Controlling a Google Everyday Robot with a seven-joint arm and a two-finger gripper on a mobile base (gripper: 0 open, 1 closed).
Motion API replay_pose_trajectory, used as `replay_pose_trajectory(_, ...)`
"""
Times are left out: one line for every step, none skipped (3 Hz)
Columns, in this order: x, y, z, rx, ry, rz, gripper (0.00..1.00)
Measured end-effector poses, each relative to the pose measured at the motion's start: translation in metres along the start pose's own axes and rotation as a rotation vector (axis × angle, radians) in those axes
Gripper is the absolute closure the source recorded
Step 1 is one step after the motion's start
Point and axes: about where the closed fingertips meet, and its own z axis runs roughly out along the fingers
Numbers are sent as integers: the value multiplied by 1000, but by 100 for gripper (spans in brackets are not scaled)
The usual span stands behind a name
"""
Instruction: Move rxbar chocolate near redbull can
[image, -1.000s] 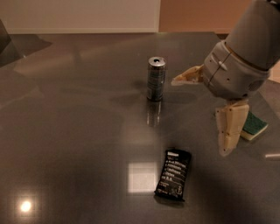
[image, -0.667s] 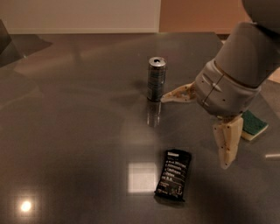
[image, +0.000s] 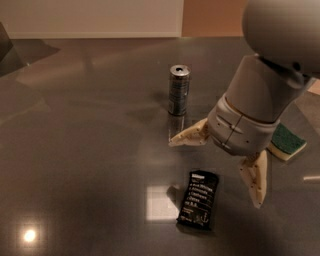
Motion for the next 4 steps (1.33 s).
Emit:
replay_pose_trajectory(-7,3,15,-44,3,-77,0)
replay_pose_trajectory(-11,6,29,-70,8,-118,0)
replay_pose_trajectory(-13,9,39,-91,2,-127,0)
replay_pose_trajectory(-11,11,48,-119,6,-128,0)
